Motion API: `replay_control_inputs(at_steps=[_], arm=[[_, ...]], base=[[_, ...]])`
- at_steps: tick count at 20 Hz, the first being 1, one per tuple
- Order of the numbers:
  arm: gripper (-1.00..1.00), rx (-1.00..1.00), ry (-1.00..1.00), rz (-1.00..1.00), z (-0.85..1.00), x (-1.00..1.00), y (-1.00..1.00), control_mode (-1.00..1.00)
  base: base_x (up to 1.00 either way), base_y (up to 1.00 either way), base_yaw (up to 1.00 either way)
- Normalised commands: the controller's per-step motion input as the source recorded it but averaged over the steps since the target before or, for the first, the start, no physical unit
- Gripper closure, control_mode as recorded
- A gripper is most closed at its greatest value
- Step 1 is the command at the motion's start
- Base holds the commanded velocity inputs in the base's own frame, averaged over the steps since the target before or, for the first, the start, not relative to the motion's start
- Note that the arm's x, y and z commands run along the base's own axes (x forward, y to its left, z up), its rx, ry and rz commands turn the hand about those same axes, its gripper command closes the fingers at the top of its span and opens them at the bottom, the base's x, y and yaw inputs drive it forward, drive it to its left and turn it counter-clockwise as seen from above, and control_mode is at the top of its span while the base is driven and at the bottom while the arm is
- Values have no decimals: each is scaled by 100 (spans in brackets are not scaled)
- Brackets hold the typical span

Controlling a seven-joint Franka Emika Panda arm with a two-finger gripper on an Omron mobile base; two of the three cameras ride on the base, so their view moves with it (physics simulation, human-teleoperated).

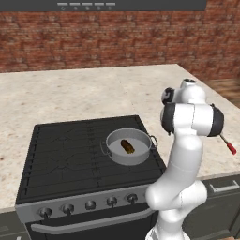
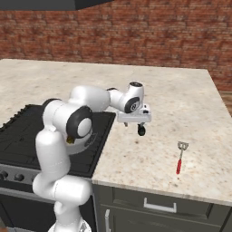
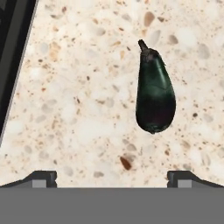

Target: Put the sweet potato and eggplant in the pot. Retrieve the spatula and lightly stir the vegetables in the pot.

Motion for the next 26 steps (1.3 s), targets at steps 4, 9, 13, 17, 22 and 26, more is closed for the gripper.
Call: replay_control_inputs(at_steps=[4, 9, 13, 17, 22, 26], arm=[[-100, 0, 2, 0, -40, 25, 0, -100], [-100, 0, 0, 0, -28, 40, -7, -100], [-100, 0, 0, 0, -9, 18, -25, -100], [-100, 0, 0, 0, 0, 0, -14, -100], [-100, 0, 0, 0, 0, 0, -1, -100], [-100, 0, 0, 0, -10, 0, 0, -100]], base=[[0, 0, 0], [0, 0, 0], [0, 0, 0], [0, 0, 0], [0, 0, 0], [0, 0, 0]])
